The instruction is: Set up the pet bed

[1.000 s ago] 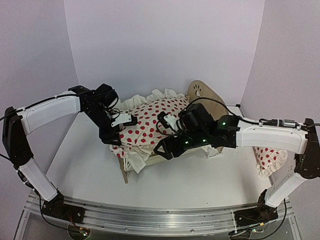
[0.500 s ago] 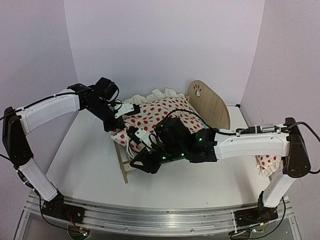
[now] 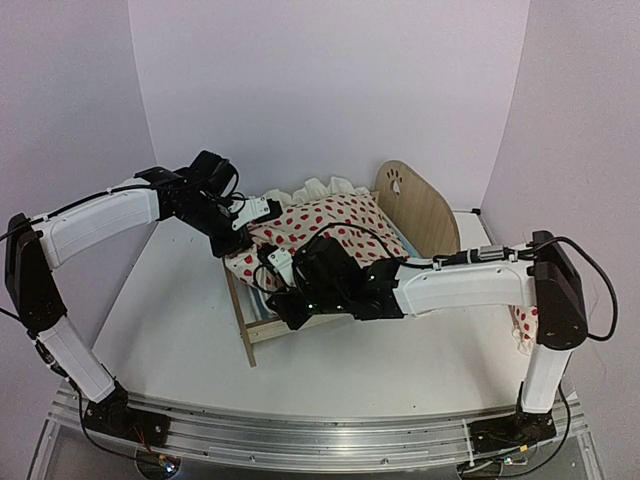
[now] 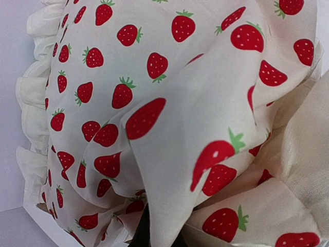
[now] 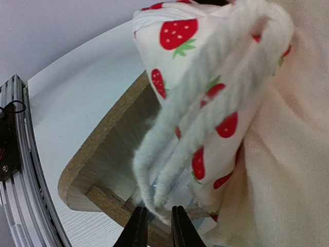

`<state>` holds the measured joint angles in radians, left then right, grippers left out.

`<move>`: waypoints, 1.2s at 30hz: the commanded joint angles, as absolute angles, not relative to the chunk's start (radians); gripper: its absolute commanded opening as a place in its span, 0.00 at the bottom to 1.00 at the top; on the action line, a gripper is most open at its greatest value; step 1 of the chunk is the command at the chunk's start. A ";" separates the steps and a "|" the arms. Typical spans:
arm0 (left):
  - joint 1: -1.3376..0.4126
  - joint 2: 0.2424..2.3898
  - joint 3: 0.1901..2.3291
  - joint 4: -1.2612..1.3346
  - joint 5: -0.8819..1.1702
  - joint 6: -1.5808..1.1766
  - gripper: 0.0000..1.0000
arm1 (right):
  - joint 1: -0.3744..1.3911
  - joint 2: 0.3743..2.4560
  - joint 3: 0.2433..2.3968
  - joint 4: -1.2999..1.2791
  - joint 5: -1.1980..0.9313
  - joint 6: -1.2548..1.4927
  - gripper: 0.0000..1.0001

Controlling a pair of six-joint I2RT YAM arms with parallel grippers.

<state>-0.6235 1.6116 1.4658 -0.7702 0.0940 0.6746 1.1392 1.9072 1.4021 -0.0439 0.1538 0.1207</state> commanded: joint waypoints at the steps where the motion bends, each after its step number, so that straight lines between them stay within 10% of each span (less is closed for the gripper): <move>1: -0.623 1.569 1.492 -0.722 0.092 0.660 0.00 | 1.128 1.891 1.405 0.021 0.188 0.127 0.16; 29: -0.623 1.565 1.491 -0.722 0.096 0.669 0.00 | 1.090 2.041 1.470 0.142 0.051 0.253 0.27; 36: -0.623 1.562 1.485 -0.716 0.098 0.670 0.00 | 1.090 2.042 1.477 0.158 0.049 0.255 0.02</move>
